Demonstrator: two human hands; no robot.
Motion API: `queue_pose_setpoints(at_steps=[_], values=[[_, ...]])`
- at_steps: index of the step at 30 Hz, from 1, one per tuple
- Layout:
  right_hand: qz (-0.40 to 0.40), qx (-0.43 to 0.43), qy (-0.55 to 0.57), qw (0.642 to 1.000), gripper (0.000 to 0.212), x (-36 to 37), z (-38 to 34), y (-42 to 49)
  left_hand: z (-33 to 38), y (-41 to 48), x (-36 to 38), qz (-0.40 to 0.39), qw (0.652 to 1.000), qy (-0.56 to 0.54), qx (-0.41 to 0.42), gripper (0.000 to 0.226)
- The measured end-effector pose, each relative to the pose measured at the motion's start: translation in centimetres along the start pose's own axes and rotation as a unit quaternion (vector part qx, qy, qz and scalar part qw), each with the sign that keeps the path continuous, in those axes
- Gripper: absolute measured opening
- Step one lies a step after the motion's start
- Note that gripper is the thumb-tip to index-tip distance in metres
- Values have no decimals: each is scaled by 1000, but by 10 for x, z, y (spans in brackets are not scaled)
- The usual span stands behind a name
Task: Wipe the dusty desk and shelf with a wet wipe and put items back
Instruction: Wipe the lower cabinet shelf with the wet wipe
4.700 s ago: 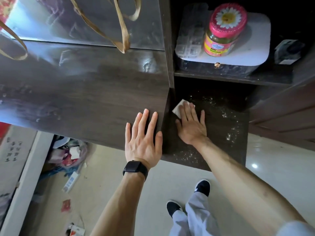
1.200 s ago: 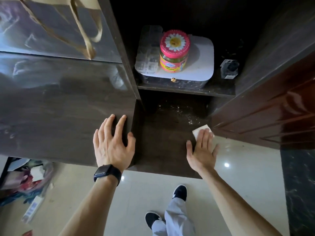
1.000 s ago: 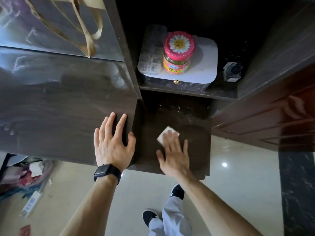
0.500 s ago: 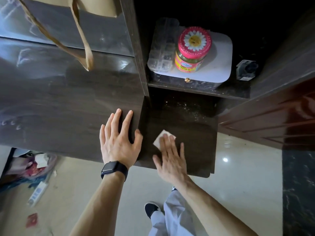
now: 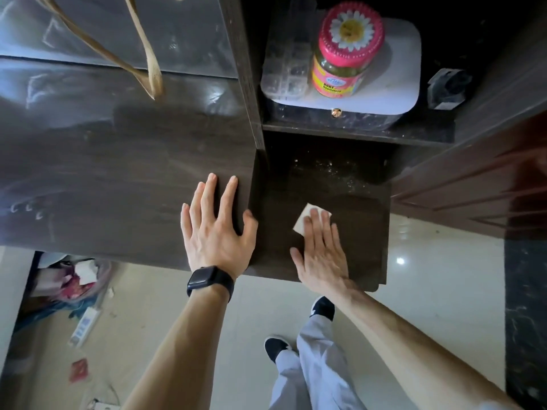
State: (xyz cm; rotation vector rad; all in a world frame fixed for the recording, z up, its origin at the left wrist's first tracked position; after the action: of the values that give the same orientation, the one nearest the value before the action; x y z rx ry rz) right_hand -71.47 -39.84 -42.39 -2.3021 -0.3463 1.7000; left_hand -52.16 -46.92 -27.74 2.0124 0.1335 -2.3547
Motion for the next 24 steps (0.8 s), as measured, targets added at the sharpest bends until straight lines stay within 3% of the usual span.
queue_pose_setpoints(at_steps=[4, 10, 19, 24], values=[[-9, -36, -1, 999, 80, 0, -45, 36, -1, 0, 1, 7, 1000, -1, 4, 61], [3, 18, 11, 1000, 74, -15, -13, 50, 5, 7, -9, 25, 998, 36, 39, 58], [-10, -40, 15, 999, 62, -44, -35, 142, 19, 42, 4, 48, 997, -7, 63, 61], [-1, 140, 30, 990, 70, -58, 31, 121, 20, 37, 1, 33, 998, -17, 56, 60]])
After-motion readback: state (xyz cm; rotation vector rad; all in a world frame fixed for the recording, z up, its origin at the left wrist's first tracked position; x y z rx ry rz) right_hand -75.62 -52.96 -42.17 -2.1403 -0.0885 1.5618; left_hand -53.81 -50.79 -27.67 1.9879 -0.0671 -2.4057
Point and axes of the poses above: each hand's wrist, its own y-axis towards the middle knuckle, its own x-axis out of the palm, z = x × y, the point moved 8 cm from there along y, towards the middle knuckle, and after that the axes turned 7 degrees about y, right-handed, at the moved point
